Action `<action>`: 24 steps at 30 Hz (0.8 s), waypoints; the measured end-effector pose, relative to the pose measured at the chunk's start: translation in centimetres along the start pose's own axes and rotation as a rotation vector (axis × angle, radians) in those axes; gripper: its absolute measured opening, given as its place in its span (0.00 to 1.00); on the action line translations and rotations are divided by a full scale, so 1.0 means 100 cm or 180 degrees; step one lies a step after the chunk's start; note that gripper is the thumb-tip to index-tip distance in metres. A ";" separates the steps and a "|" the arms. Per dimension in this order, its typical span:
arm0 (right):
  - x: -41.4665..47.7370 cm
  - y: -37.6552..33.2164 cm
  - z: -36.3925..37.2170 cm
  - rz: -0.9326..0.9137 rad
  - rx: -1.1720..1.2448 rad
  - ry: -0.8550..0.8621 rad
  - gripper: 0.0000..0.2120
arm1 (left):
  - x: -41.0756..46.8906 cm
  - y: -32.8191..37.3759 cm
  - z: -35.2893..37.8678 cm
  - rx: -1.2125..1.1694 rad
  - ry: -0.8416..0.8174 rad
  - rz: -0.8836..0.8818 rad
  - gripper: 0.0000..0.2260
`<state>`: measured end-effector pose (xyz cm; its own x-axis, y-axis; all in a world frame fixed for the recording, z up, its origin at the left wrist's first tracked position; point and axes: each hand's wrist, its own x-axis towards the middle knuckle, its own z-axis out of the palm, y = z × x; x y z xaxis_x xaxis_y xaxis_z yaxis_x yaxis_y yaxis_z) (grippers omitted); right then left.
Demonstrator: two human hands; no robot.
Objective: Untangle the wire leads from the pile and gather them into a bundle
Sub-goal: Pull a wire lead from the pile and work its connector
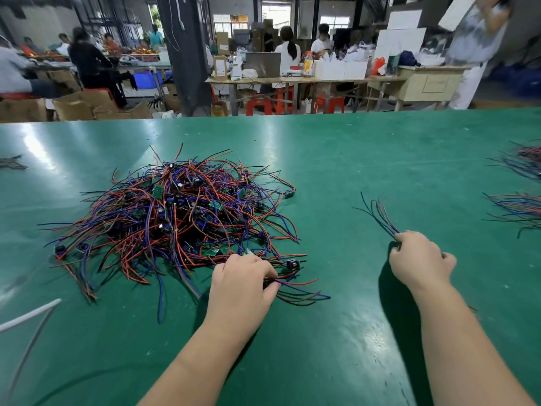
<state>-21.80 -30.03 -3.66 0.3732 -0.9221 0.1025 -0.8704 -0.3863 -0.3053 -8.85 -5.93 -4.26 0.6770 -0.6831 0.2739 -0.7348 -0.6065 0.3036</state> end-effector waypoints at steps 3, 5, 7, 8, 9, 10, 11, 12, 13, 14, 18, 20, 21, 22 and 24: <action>-0.006 -0.006 -0.003 -0.0167 0.0068 0.0104 0.12 | 0.001 -0.001 0.000 -0.0500 0.0476 0.0196 0.04; -0.015 -0.018 -0.005 -0.0721 0.0861 0.0237 0.16 | 0.002 0.000 -0.002 -0.1229 0.0909 0.0245 0.03; -0.033 -0.037 -0.010 -0.1354 0.1984 -0.0244 0.12 | 0.002 0.004 -0.004 -0.1850 0.1431 0.0235 0.02; -0.045 -0.046 -0.012 -0.1627 0.2425 -0.0713 0.13 | 0.001 0.007 -0.005 -0.2242 0.1614 0.0163 0.02; -0.055 -0.054 -0.012 -0.1861 0.2725 -0.1139 0.16 | 0.001 0.011 -0.007 -0.2738 0.1675 0.0053 0.01; -0.064 -0.062 -0.009 -0.2066 0.2863 -0.1445 0.19 | 0.001 0.015 -0.009 -0.3300 0.1618 -0.0068 0.02; -0.071 -0.068 -0.006 -0.2223 0.2925 -0.1637 0.20 | 0.001 0.019 -0.011 -0.3870 0.1485 -0.0192 0.04; -0.077 -0.074 -0.003 -0.2324 0.3007 -0.1748 0.20 | 0.001 0.023 -0.013 -0.4345 0.1340 -0.0322 0.06; -0.082 -0.078 0.001 -0.2338 0.3131 -0.1821 0.18 | 0.002 0.026 -0.015 -0.4695 0.1210 -0.0471 0.08; -0.086 -0.081 0.003 -0.2270 0.3319 -0.1876 0.13 | 0.002 0.028 -0.017 -0.4958 0.1103 -0.0632 0.10; -0.091 -0.086 0.006 -0.1726 0.3986 -0.1932 0.08 | 0.008 0.025 -0.021 -0.5509 0.0867 -0.0965 0.15; -0.089 -0.086 0.003 -0.1307 0.4454 -0.1998 0.06 | 0.010 0.021 -0.020 -0.5190 0.0863 -0.0989 0.12; -0.089 -0.086 0.002 -0.1105 0.4714 -0.2083 0.05 | 0.010 0.019 -0.018 -0.4913 0.0864 -0.0989 0.11; -0.088 -0.086 0.000 -0.0923 0.4942 -0.2149 0.06 | 0.009 0.019 -0.016 -0.4677 0.0842 -0.0967 0.10; -0.087 -0.085 -0.005 -0.0633 0.5239 -0.2209 0.09 | 0.007 0.021 -0.013 -0.4492 0.0767 -0.0916 0.11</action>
<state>-17.79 -18.77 -1.50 0.8513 -0.5246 0.0087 0.2184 0.3393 -0.9150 -9.84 -7.19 -2.27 0.8851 -0.4404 0.1502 -0.0213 0.2841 0.9586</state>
